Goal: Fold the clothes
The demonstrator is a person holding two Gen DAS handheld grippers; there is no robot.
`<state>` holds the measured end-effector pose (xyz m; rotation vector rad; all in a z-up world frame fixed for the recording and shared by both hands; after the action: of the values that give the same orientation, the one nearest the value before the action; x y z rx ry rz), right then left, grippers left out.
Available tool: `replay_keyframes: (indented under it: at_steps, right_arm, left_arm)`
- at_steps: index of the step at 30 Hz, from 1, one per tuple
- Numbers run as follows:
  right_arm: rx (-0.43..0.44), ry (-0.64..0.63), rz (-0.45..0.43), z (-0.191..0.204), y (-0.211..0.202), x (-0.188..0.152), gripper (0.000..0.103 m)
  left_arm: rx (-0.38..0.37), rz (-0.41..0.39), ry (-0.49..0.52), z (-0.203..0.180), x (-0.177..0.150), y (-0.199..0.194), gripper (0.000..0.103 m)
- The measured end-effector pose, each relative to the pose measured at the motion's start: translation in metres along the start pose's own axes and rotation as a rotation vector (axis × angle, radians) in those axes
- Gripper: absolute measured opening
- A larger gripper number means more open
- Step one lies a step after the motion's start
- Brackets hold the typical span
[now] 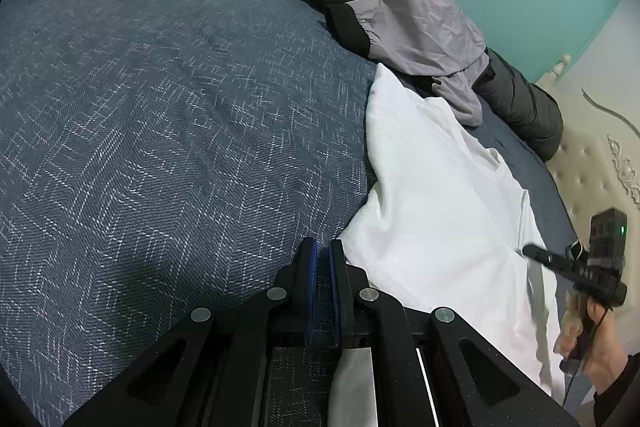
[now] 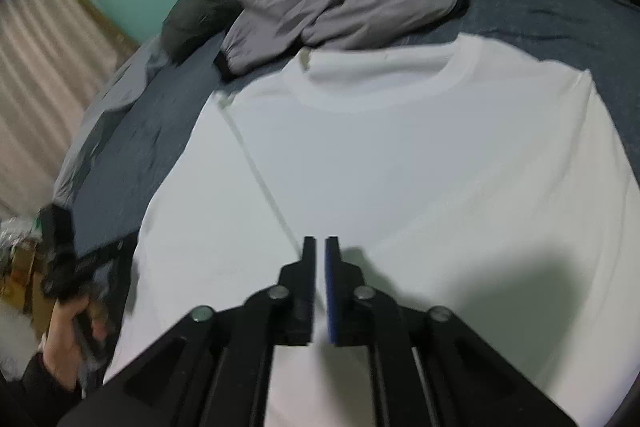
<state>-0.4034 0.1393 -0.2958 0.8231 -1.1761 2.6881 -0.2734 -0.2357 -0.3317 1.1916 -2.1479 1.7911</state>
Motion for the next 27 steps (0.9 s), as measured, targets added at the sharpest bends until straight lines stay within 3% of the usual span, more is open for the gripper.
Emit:
replay_keyframes:
  at_steps: [1,7,9,17,20,22,27]
  right_arm:
    - [0.008,-0.012,0.013,0.001,-0.002,-0.005,0.021]
    - [0.044,-0.036,0.049,0.0,-0.002,-0.028,0.017]
    - [0.021,-0.034,0.034,-0.003,-0.005,-0.029,0.002]
    - [-0.086,0.059,-0.105,-0.018,-0.06,-0.042,0.003]
    - [-0.136,0.143,-0.158,-0.032,-0.1,-0.066,0.014]
    - [-0.152,0.198,-0.165,-0.042,-0.123,-0.087,0.029]
    - [-0.208,0.28,-0.135,-0.054,-0.154,-0.136,0.033]
  left_arm:
    - [0.001,0.0,0.0,0.0,0.0,0.0,0.006]
    - [0.003,0.0,0.001,-0.002,-0.001,0.001,0.006]
    - [0.006,0.0,0.003,-0.002,-0.001,0.001,0.006]
    - [0.007,0.003,0.006,-0.003,-0.001,0.001,0.006]
    - [0.009,0.004,0.007,-0.005,-0.001,-0.001,0.006]
    - [0.01,0.002,0.013,-0.006,0.0,-0.005,0.006]
    - [0.005,-0.012,0.024,-0.007,-0.002,-0.027,0.006]
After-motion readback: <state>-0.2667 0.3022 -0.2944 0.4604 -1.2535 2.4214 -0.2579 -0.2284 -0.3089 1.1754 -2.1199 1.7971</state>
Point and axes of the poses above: each gripper's, at about its wrist camera, not at the fingertips, and y roughly the way its jaws point, z to its left, x to its top, the point moved 4 cm from there along y, roughly the way its jaws point, and after that the axes turned 12 degrees about x, right-handed, at the moved point
